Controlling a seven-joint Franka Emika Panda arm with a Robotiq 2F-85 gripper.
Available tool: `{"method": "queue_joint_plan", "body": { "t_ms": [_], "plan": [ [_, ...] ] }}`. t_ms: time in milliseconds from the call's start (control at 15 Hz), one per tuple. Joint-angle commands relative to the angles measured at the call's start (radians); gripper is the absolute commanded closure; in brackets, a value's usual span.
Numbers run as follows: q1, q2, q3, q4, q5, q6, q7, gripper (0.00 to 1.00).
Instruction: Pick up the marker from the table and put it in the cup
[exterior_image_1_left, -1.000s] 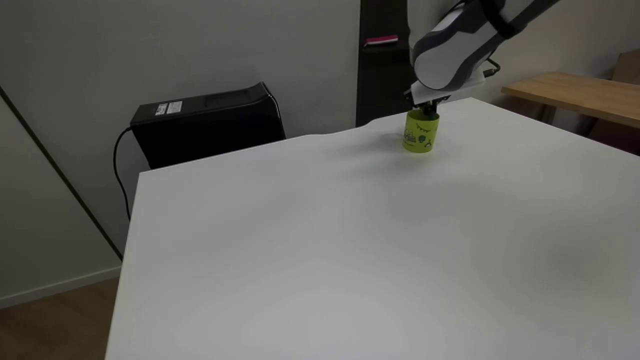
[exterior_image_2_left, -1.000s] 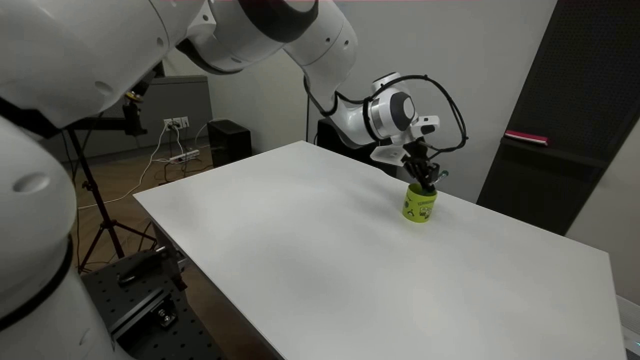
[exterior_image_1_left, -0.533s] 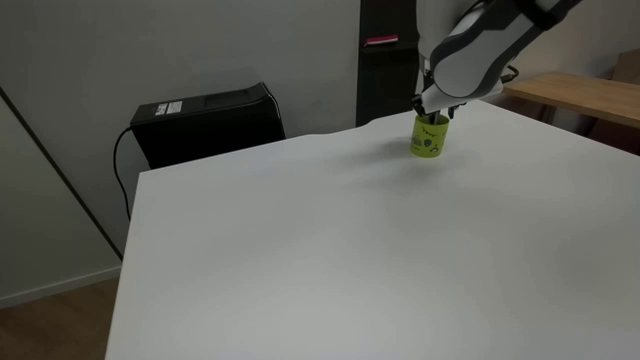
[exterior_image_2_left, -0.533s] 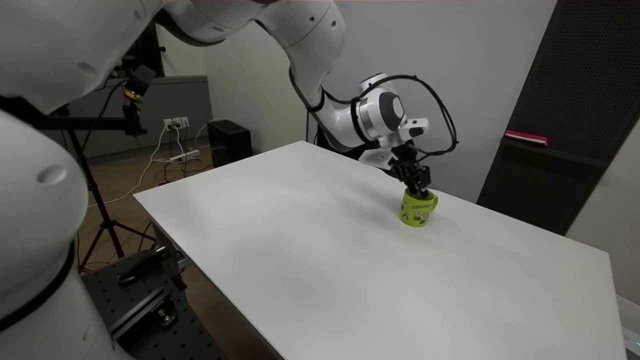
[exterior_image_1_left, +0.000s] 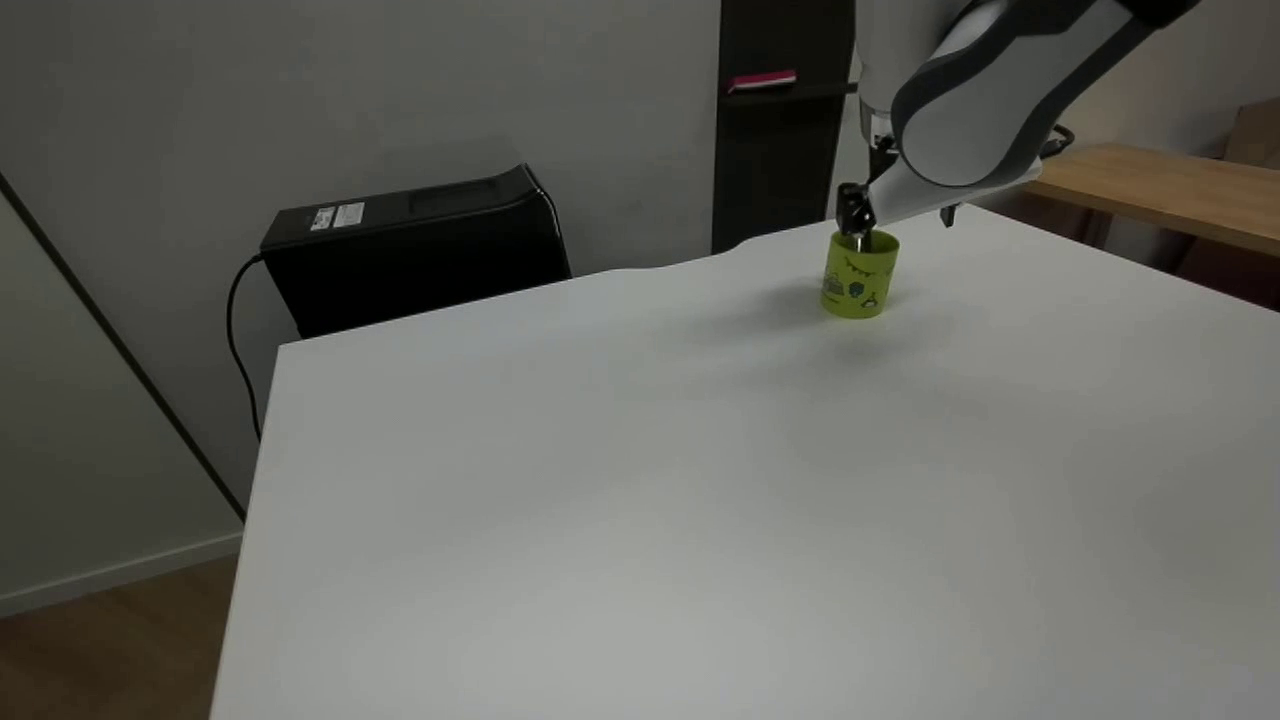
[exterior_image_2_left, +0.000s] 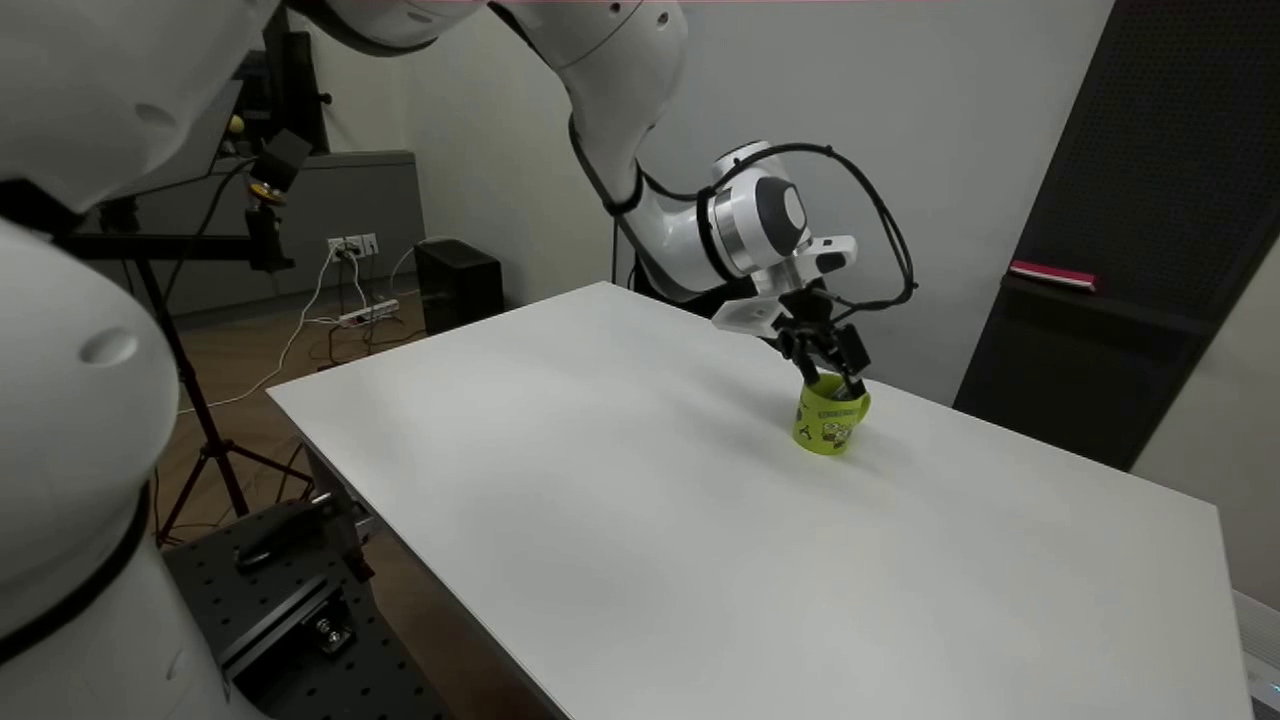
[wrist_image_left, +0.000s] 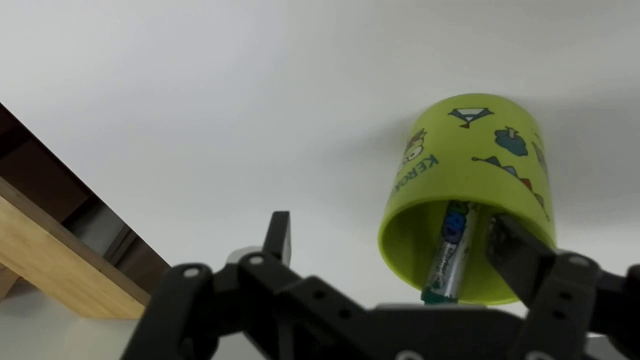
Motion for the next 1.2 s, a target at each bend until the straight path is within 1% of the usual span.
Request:
{"method": "queue_joint_plan", "body": {
  "t_ms": [0, 267, 333, 400, 533, 800, 933, 1133],
  "plan": [
    [0.002, -0.1, 0.005, -0.079, -0.059, -0.006, 0.007, 0.0],
    [0.014, -0.167, 0.003, -0.127, -0.132, 0.001, 0.013, 0.0],
    [0.015, -0.192, 0.008, -0.148, -0.154, 0.008, 0.008, 0.0],
    [0.006, -0.224, 0.028, -0.173, -0.166, 0.012, -0.016, 0.0],
    [-0.04, -0.298, 0.101, -0.236, -0.161, 0.031, -0.115, 0.0],
    [-0.157, -0.413, 0.262, -0.354, -0.068, 0.049, -0.359, 0.0],
    [-0.232, -0.46, 0.35, -0.407, 0.02, 0.04, -0.508, 0.0],
    [-0.341, -0.511, 0.472, -0.468, 0.196, -0.007, -0.751, 0.0]
  ]
}}
